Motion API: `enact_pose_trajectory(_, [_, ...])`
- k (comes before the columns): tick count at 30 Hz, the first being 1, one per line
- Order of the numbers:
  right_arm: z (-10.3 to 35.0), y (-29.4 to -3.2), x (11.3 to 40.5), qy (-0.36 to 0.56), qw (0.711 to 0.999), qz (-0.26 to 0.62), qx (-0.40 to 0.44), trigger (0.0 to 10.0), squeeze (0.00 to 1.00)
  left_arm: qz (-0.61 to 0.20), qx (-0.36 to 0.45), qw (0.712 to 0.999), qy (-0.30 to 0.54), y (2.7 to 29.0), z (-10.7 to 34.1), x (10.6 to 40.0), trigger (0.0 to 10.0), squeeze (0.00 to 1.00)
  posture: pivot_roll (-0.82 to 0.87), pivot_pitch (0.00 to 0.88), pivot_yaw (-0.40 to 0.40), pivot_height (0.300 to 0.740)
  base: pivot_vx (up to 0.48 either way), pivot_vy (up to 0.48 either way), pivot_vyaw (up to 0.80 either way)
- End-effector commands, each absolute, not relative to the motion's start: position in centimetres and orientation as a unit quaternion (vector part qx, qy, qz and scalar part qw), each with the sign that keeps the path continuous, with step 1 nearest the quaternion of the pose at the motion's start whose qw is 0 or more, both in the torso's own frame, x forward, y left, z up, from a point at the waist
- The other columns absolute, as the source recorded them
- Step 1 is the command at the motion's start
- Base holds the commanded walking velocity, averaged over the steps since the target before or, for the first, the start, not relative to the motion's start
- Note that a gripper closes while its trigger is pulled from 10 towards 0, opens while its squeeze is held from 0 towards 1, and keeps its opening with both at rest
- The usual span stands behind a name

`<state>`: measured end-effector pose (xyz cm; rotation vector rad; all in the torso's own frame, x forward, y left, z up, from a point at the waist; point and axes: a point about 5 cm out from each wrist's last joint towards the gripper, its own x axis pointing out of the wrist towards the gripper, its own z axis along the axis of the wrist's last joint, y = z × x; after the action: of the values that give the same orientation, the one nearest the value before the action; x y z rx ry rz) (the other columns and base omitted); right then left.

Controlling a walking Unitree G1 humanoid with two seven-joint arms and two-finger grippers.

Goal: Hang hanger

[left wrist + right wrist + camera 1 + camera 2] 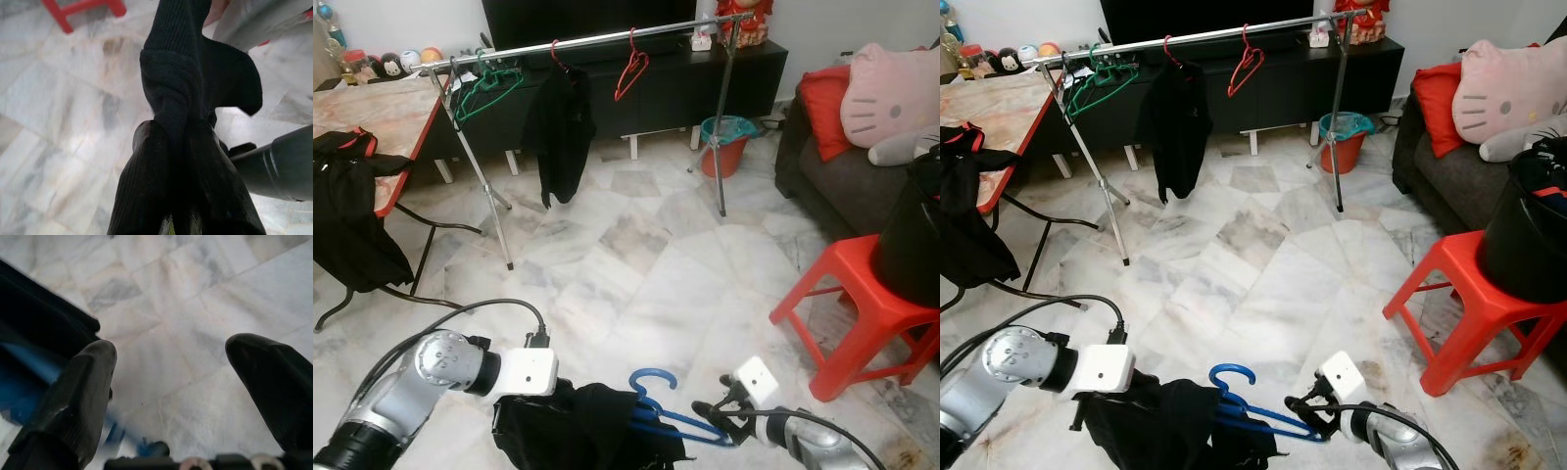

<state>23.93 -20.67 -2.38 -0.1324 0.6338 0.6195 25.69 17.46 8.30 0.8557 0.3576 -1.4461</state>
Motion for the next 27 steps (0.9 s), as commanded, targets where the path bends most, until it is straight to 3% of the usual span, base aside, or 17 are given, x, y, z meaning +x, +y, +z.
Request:
enact_pose_trajectory(1, [-1.4, -21.0, 24.9, 0.283, 0.911, 0.294, -0.057, 10.0, 0.0, -0.62, 0.399, 0.657, 0.158, 17.8, 8.3, 26.5, 10.0, 0.0, -0.17, 0.0, 0.063, 0.74, 0.0, 0.0, 0.0])
enact_pose_trajectory(10, [1.7, -22.0, 27.1, 0.224, 0.92, 0.306, -0.098, 10.0, 0.0, -0.606, 0.397, 0.668, 0.17, 17.1, 6.9, 27.5, 10.0, 0.0, -0.17, 0.0, 0.055, 0.74, 0.0, 0.0, 0.0])
enact_pose_trajectory(19, [4.2, -21.0, 27.9, 0.171, 0.909, 0.378, -0.051, 10.0, 0.0, -0.606, 0.375, 0.679, 0.173, 16.1, 8.2, 29.7, 10.0, 0.0, -0.17, 0.0, 0.053, 0.74, 0.0, 0.0, 0.0])
enact_pose_trajectory(22, [4.3, -20.8, 27.8, 0.177, 0.899, 0.397, -0.044, 10.0, 0.0, -0.622, 0.354, 0.675, 0.182, 15.9, 8.7, 29.9, 10.0, 0.0, -0.17, 0.0, 0.054, 0.74, 0.0, 0.0, 0.0])
enact_pose_trajectory(27, [3.7, -20.5, 26.2, 0.212, 0.857, 0.466, -0.064, 10.0, 0.0, -0.636, 0.334, 0.67, 0.187, 15.6, 9.9, 30.5, 10.0, 0.0, -0.17, 0.0, 0.048, 0.74, 0.0, 0.0, 0.0])
